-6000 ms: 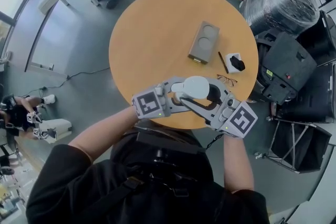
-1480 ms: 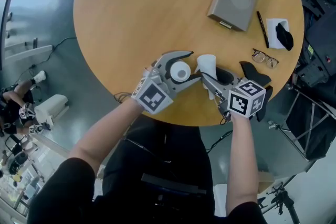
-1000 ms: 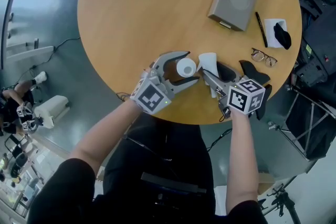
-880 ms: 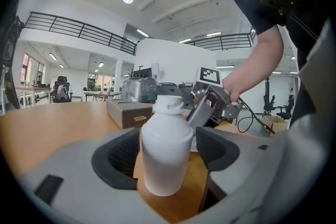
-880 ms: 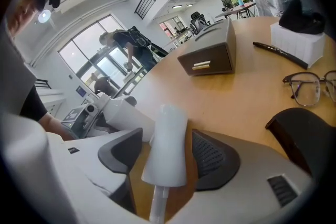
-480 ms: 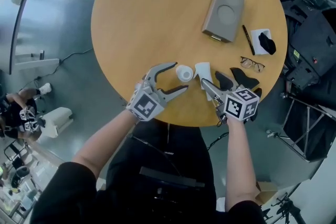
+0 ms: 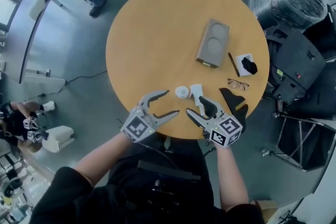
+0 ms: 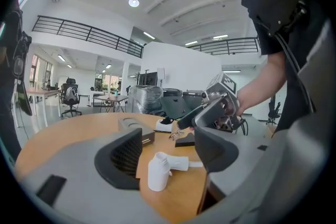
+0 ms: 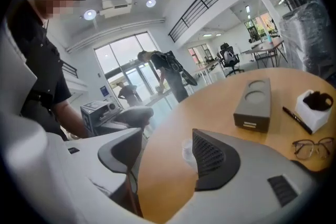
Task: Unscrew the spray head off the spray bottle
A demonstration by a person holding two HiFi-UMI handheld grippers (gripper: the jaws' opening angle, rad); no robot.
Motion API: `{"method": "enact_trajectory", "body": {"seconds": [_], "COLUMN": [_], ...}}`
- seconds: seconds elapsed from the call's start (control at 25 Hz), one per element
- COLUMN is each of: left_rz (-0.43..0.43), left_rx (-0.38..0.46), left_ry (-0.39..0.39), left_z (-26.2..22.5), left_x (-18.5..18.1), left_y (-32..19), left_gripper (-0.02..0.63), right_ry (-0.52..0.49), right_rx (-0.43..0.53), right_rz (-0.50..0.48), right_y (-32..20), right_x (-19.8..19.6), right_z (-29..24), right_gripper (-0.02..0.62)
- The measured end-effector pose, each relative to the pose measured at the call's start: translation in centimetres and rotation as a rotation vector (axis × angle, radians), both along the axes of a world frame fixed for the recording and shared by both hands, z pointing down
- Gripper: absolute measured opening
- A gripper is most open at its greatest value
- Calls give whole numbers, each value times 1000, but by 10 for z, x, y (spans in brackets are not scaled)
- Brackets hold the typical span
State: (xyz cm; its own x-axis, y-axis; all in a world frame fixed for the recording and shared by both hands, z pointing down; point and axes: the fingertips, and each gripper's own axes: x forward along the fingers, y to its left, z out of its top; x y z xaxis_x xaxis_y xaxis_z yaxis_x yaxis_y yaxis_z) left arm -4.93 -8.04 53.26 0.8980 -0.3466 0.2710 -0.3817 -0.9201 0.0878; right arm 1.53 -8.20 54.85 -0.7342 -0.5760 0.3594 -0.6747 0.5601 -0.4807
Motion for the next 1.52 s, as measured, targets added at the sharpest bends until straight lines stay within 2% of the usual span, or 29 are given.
{"method": "enact_trajectory", "body": {"seconds": [0.16, 0.28, 0.36, 0.56, 0.76, 0.84, 0.88, 0.92, 0.96, 1.08, 1.12, 1.52], "left_rz": [8, 8, 17, 35, 8, 10, 14, 17, 15, -14, -24, -61], "left_rx": [-29, -28, -38, -44, -74, -64, -50, -35, -21, -3, -2, 31], "left_ry": [32, 64, 72, 91, 145, 127, 108, 90, 80, 99, 107, 114], "left_z": [-41, -72, -86, -120, -161, -172, -176, -180, -183, -195, -197, -205], "left_x": [2, 6, 7, 13, 22, 24, 25, 26, 26, 27, 27, 26], "left_y": [15, 25, 33, 46, 51, 53, 53, 53, 53, 45, 43, 34], "left_gripper": [345, 335, 299, 276, 216, 182, 166, 137, 113, 29, 20, 18], "right_ry": [-35, -101, -129, -126, -171, -160, -150, -141, -133, -116, -108, -33], "right_rx": [125, 157, 180, 296, 375, 408, 427, 446, 462, 478, 479, 485], "right_rz": [2, 10, 7, -46, -45, -45, -50, -58, -67, -91, -99, -69], "right_y": [13, 25, 34, 53, 60, 60, 59, 59, 58, 55, 54, 40], "right_x": [-7, -10, -13, -20, -7, 0, 3, 5, 6, 10, 11, 21], "right_z": [-57, -91, -111, -158, -199, -211, -218, -224, -229, -237, -238, -236], "right_gripper": [311, 307, 277, 250, 144, 114, 82, 23, 5, 3, 2, 0]}}
